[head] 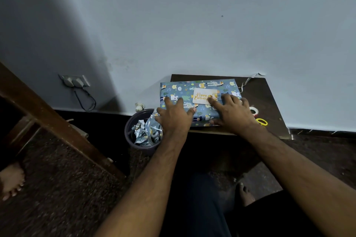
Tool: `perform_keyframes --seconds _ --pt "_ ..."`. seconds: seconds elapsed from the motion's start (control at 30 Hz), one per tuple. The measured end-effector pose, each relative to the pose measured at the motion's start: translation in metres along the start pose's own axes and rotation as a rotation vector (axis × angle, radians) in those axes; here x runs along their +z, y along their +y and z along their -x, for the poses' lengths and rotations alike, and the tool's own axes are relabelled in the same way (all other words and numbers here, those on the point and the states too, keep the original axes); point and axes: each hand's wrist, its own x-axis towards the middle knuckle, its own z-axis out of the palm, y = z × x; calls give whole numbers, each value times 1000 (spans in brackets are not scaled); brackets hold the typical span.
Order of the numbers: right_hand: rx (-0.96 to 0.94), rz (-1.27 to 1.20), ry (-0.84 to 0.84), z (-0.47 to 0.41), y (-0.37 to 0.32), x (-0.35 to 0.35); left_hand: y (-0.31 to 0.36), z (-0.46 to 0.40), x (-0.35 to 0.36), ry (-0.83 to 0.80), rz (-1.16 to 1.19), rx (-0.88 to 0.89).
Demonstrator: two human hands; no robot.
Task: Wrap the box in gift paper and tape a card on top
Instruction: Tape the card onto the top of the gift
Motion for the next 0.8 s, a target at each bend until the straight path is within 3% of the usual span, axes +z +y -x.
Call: perform_keyframes --seconds 0.13,0.3,0.8 --pt "20 -158 24 -3 0 -4 13 2 2 18 -81 26" --pt "15 -287 51 -14 3 -3 33 2 16 12 -109 268" --pt "57 -395 155 -12 4 14 33 10 30 110 -66 261"
